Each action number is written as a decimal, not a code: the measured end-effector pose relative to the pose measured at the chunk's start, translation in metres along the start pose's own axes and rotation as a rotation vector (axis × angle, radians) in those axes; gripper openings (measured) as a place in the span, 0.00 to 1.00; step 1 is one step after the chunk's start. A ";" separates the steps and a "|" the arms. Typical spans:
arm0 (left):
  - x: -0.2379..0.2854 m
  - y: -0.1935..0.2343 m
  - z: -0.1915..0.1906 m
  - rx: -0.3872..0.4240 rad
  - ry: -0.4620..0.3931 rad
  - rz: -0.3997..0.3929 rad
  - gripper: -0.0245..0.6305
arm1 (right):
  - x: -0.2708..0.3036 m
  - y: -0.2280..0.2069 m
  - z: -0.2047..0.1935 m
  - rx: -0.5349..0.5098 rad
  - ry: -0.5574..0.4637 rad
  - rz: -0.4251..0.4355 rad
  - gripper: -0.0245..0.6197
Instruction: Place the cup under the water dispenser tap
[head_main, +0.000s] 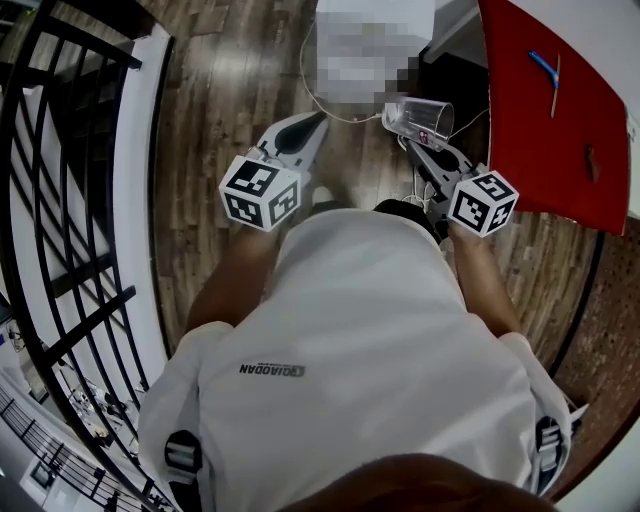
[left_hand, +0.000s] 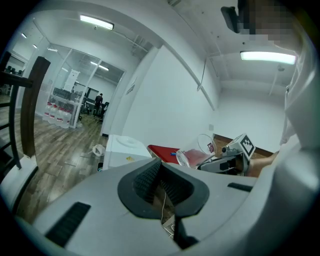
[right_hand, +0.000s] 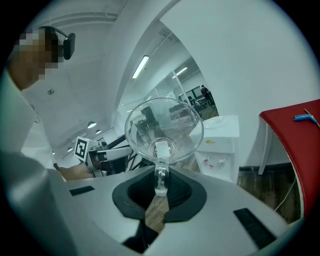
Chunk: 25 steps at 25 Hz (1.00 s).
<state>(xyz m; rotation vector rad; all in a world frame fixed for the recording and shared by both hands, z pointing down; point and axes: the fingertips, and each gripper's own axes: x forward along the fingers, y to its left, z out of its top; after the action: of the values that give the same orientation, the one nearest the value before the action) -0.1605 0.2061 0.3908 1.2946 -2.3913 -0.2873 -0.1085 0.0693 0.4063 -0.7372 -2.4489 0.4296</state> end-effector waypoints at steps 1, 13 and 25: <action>-0.001 0.000 -0.001 -0.005 -0.002 -0.001 0.03 | 0.002 0.001 -0.001 -0.002 0.005 0.002 0.10; -0.010 0.020 -0.010 -0.046 -0.004 0.054 0.03 | 0.024 -0.004 -0.012 -0.024 0.067 0.016 0.10; 0.048 0.035 -0.022 0.024 0.068 0.091 0.03 | 0.070 -0.074 -0.036 -0.048 0.184 -0.011 0.10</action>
<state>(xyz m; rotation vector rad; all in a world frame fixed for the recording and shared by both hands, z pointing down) -0.2007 0.1855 0.4353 1.1823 -2.3946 -0.1853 -0.1669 0.0560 0.4961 -0.7484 -2.2965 0.2861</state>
